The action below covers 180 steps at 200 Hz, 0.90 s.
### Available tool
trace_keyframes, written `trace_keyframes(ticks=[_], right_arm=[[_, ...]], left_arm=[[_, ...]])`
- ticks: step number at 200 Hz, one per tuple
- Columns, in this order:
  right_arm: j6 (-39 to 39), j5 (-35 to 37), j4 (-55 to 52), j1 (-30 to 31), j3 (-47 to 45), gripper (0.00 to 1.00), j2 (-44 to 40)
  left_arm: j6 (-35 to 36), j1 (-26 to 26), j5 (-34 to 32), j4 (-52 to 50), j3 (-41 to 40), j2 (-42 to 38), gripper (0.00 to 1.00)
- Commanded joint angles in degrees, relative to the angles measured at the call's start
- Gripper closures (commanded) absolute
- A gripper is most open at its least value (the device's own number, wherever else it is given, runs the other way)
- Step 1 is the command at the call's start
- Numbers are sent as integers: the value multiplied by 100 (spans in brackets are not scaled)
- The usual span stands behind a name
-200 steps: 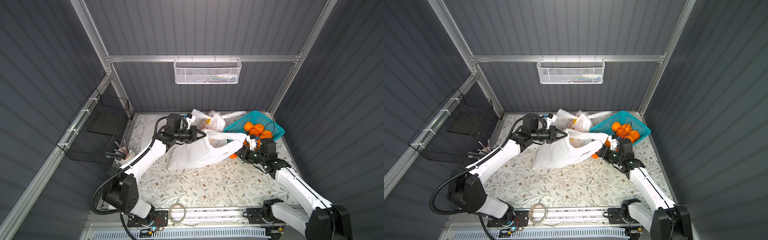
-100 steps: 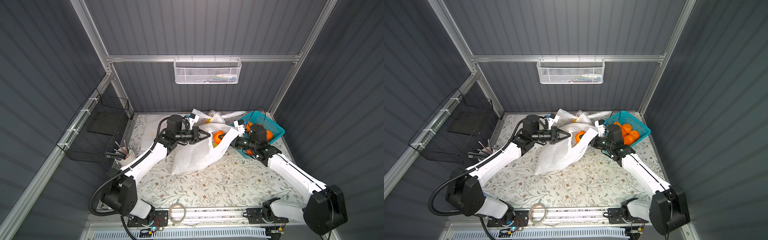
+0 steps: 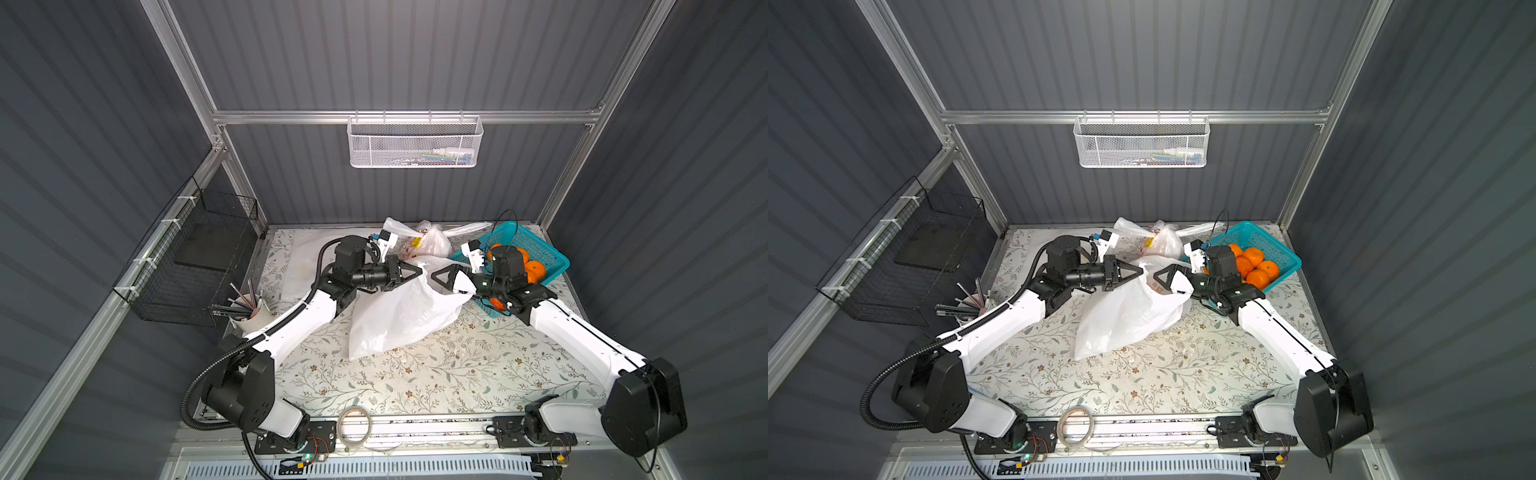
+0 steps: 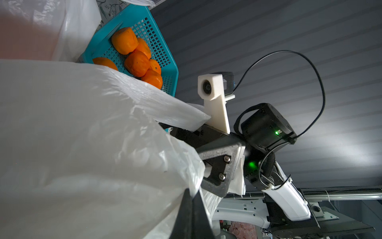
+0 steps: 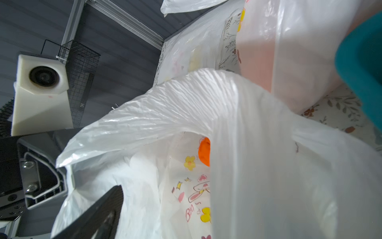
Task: Place the oranges into plastic bags & tie knots
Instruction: Place the orange in the plastic bag.
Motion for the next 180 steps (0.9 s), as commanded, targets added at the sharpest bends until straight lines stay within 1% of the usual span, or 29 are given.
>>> trace_keyframes(ticks=[1, 19, 30, 56, 78, 90, 127, 136, 152, 180], right_arm=[[-156, 93, -205, 25, 113, 7, -91], [-229, 115, -369, 25, 155, 7, -141], [-342, 251, -595, 25, 217, 7, -210], [-460, 478, -839, -27, 49, 5, -484], [-457, 596, -1046, -136, -153, 5, -747], [-477, 715, -1170, -214, -264, 3, -941], [-636, 892, -1611, -699, -440, 2, -1418], [-711, 941, -1875, -777, -440, 2, -1488], [-780, 944, -1968, -861, -464, 2, -1582], [-656, 721, -1779, -869, -540, 2, -1550]], left_arm=[[11, 31, -102, 101, -58, -17, 100], [175, 57, -249, -174, -80, -50, 100], [279, 119, -404, -372, -117, -121, 100], [281, 280, -612, -408, -303, -259, 100], [417, 394, -614, -564, -301, -305, 100], [501, 472, -623, -651, -326, -336, 100], [549, 693, -588, -691, -490, -475, 100], [548, 722, -598, -674, -512, -495, 100], [542, 732, -585, -636, -518, -480, 100], [439, 735, -231, -284, -516, -321, 100]])
